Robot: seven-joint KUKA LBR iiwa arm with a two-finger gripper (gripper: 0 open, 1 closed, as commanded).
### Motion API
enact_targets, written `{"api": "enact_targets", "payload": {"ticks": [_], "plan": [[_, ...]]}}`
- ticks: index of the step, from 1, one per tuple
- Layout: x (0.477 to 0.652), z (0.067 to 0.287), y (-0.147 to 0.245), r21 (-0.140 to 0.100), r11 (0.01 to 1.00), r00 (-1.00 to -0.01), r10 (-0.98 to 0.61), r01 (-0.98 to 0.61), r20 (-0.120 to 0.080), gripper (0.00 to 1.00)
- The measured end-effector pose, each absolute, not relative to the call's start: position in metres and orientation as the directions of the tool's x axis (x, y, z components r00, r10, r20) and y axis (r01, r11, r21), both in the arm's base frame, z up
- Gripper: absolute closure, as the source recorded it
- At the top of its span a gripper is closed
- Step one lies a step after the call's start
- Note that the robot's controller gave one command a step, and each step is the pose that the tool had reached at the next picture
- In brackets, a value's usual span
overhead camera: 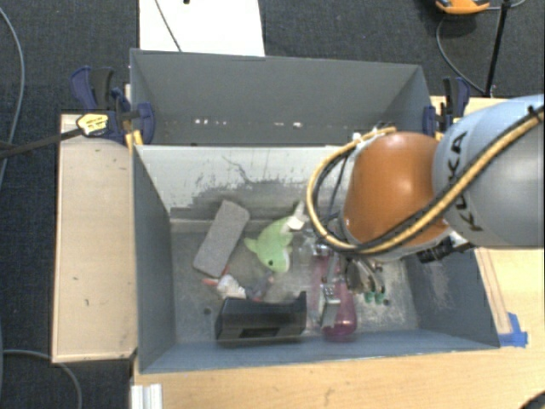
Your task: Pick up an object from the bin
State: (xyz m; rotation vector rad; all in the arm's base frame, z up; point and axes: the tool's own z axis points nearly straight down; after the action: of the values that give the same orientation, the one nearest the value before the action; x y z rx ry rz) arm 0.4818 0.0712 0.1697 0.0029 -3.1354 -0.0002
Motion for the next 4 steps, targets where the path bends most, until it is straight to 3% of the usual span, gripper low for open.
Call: {"api": "enact_targets", "payload": {"ticks": [1, 2, 3, 4], "plan": [[0.484, 0.174, 0.071, 0.001, 1.000, -1.000, 0.001, 0.001, -0.002, 0.00], [0.485, 0.161, 0.073, 0.001, 0.998, -0.998, -0.056, -0.056, -0.006, 0.00], [0.487, 0.122, 0.068, 0.000, 0.933, -0.933, -0.360, -0.360, -0.003, 0.00], [0.480, 0.070, 0.092, 0.000, 0.998, -0.998, -0.059, -0.059, -0.004, 1.00]]}}
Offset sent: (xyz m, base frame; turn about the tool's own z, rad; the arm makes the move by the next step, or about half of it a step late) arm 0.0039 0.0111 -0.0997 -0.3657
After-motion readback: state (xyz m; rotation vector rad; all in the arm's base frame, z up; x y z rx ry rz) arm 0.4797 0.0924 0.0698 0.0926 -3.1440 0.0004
